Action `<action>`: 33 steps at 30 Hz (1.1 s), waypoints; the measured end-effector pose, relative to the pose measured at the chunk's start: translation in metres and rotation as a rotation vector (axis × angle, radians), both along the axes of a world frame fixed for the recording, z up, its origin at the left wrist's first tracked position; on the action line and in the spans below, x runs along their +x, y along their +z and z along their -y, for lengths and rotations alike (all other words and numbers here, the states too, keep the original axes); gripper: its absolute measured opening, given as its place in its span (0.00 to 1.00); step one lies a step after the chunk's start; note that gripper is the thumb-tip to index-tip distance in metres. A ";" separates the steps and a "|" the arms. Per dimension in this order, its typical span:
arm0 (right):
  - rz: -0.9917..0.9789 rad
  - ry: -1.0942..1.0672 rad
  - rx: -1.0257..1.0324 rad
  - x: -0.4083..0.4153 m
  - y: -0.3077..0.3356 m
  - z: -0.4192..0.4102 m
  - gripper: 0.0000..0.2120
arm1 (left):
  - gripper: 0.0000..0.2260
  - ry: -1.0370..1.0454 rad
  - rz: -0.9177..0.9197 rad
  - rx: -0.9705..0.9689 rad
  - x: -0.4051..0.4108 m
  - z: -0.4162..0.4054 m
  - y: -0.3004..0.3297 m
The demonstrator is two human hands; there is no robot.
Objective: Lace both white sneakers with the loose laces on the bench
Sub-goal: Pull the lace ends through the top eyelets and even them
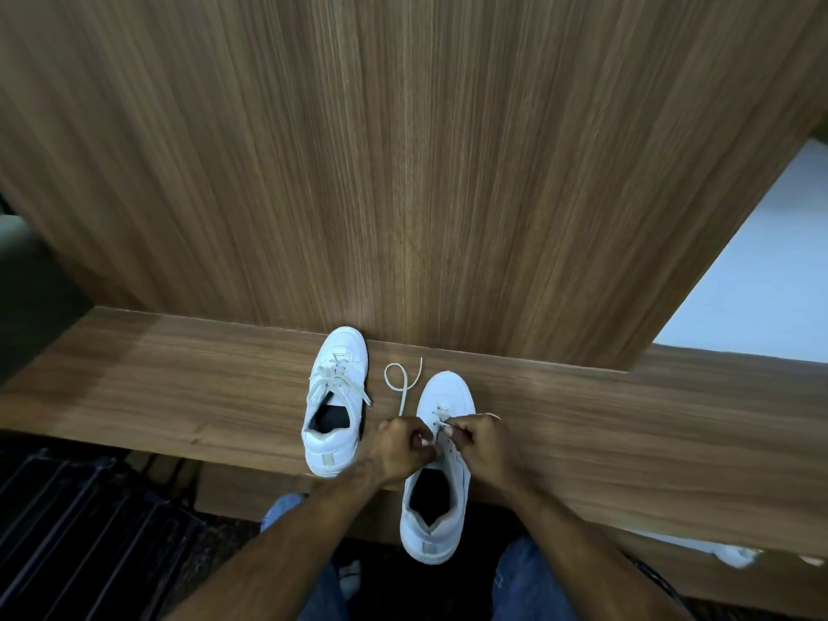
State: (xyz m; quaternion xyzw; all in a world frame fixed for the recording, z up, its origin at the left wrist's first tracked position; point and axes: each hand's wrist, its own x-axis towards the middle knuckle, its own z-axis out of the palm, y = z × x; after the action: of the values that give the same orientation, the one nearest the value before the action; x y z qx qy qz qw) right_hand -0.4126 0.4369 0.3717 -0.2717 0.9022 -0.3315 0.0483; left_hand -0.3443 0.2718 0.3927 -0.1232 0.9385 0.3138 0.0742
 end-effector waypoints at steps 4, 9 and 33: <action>0.042 -0.007 0.041 0.004 -0.001 -0.004 0.06 | 0.08 0.070 0.015 0.031 0.002 -0.001 -0.008; 0.028 -0.025 0.122 0.006 0.005 0.003 0.08 | 0.10 0.240 0.043 0.386 -0.001 0.003 -0.010; -0.154 -0.035 0.522 0.021 0.023 0.036 0.11 | 0.11 0.358 0.071 0.641 0.002 0.005 -0.015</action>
State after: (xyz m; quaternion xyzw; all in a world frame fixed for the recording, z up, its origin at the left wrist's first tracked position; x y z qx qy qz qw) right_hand -0.3911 0.4008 0.3946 -0.2590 0.9627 -0.0665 0.0421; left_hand -0.3423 0.2669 0.3777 -0.2669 0.7528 0.5956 0.0857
